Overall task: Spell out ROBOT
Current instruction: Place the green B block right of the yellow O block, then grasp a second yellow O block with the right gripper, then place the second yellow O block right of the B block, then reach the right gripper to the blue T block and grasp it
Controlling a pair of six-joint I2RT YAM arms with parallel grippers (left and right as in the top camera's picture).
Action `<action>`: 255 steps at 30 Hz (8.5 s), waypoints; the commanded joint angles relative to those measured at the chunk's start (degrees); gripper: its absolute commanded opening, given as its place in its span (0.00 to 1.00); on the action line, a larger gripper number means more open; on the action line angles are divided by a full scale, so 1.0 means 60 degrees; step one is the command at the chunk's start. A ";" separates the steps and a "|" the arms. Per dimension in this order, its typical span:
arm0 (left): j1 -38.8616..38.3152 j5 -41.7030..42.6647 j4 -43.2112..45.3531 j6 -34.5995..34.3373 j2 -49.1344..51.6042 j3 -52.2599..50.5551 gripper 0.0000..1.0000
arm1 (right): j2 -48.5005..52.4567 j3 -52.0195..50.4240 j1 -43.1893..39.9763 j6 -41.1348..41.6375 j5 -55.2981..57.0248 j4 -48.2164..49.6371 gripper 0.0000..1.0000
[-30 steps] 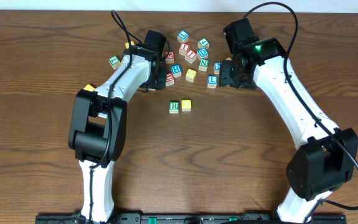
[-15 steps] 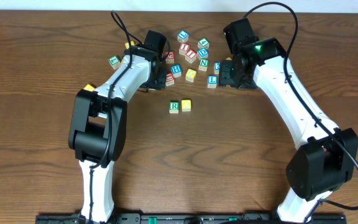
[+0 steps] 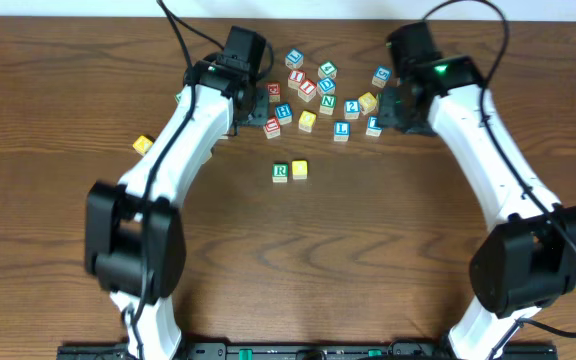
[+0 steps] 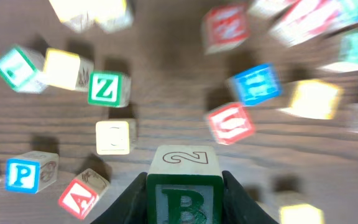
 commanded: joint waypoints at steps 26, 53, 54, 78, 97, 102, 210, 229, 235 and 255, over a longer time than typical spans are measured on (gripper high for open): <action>-0.3708 -0.0838 -0.0025 -0.3745 0.2127 0.0073 0.28 | -0.0062 0.0055 -0.1501 -0.0568 0.0251 -0.0896 0.67; -0.3406 -0.1155 -0.0036 -0.3162 0.0929 0.0189 0.48 | -0.0062 0.0055 -0.1501 -0.0572 -0.0102 -0.0943 0.69; -0.3344 -0.1155 -0.0040 -0.3060 0.0681 0.0211 0.48 | -0.0062 0.0055 -0.1501 -0.0572 -0.0186 -0.0892 0.71; 0.2237 -0.1158 -0.1005 -0.1821 -0.2368 0.0178 0.48 | 0.3789 0.3646 0.2142 0.1366 -0.2047 0.1399 0.54; 0.2237 -0.1155 -0.1005 -0.1829 -0.2368 0.0127 0.49 | 0.5275 0.3625 0.2200 0.1902 -0.1311 0.2291 0.52; 0.2237 -0.1151 -0.0998 -0.1829 -0.2368 0.0127 0.49 | 0.5286 0.3617 0.2226 0.1894 -0.1311 0.2197 0.45; 0.2215 -0.0535 -0.1188 -0.2080 -0.2364 -0.0055 0.50 | -0.1417 -0.2645 0.1450 0.1111 -0.0969 0.2940 0.65; 0.1814 -0.0554 -0.0670 -0.2076 -0.2364 -0.0051 0.50 | 0.0812 0.2182 0.1326 -0.1180 -0.1905 0.0761 0.60; 0.1843 -0.1155 -0.0754 -0.2073 -0.2364 -0.0051 0.50 | 0.3563 0.5978 0.1625 -0.1424 -0.1905 -0.0200 0.59; 0.1851 -0.1075 -0.1075 -0.2076 -0.1785 -0.0055 0.50 | 0.3912 0.5712 0.0011 -0.0619 -0.1308 -0.3042 0.64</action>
